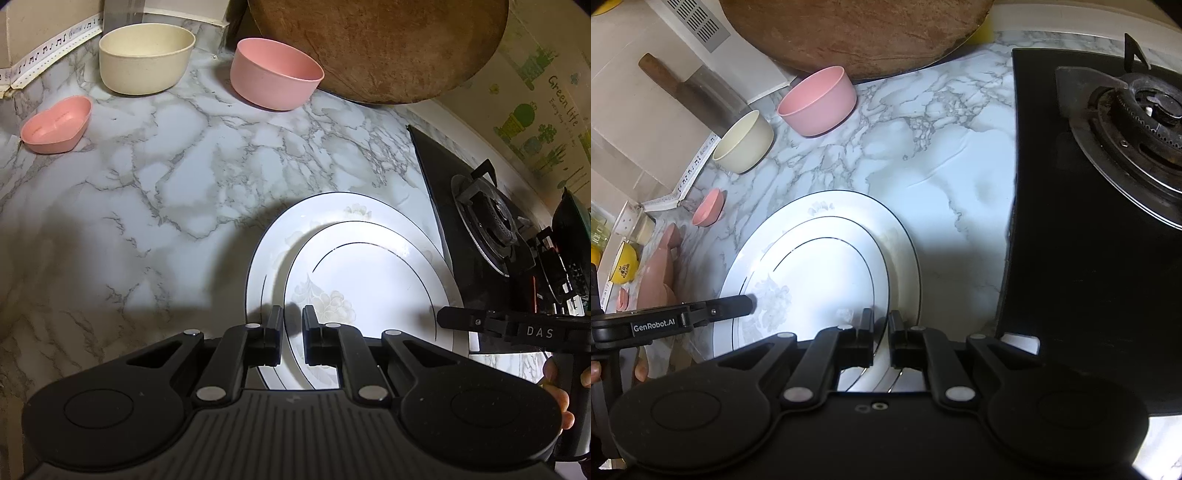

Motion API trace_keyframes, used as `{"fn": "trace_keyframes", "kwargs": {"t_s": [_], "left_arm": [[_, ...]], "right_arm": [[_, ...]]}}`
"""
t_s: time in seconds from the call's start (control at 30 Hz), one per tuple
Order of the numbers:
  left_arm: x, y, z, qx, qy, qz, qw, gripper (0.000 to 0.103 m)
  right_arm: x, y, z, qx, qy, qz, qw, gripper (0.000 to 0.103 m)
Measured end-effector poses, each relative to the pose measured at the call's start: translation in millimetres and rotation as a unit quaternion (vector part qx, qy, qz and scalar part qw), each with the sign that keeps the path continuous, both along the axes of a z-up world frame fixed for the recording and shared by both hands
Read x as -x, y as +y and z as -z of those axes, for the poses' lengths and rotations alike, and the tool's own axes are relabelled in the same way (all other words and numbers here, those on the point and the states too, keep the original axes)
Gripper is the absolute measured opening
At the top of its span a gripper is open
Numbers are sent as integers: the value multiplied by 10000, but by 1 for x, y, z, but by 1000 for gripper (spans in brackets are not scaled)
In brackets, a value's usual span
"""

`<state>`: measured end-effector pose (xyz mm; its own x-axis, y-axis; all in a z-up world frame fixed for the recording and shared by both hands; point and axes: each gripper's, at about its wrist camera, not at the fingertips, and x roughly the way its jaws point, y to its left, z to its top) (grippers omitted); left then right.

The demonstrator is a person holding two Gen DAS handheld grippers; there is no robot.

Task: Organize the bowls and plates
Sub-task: 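Lower the small white plate onto the large white plate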

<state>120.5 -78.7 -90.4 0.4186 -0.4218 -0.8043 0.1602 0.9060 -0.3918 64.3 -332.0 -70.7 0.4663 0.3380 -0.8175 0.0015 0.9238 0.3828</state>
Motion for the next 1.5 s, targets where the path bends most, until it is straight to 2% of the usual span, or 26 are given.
{"fn": "trace_keyframes", "kwargs": {"t_s": [0.3, 0.5, 0.63, 0.7, 0.97, 1.3, 1.5], "left_arm": [[-1, 0, -1, -19, -30, -80, 10000, 10], [-1, 6, -11, -20, -227, -194, 9996, 10], [3, -2, -17, -52, -492, 27, 9988, 10], [5, -9, -16, 52, -522, 187, 9984, 10], [5, -20, 0, -44, -326, 350, 9988, 10], [5, -22, 0, -35, -280, 432, 9987, 10], [6, -22, 0, 5, -257, 430, 9987, 10]], "right_arm": [[-3, 0, 1, -37, -18, 58, 10000, 8], [-4, 0, 2, -27, -11, 32, 10000, 9], [-6, 3, 1, 55, 6, -30, 10000, 9], [-7, 3, 1, 53, 14, -25, 10000, 9], [-9, 6, 1, 156, 75, -73, 9998, 9], [-10, 7, -2, 395, 42, -211, 9990, 9], [-6, 10, -9, 533, -85, -268, 9982, 17]]}}
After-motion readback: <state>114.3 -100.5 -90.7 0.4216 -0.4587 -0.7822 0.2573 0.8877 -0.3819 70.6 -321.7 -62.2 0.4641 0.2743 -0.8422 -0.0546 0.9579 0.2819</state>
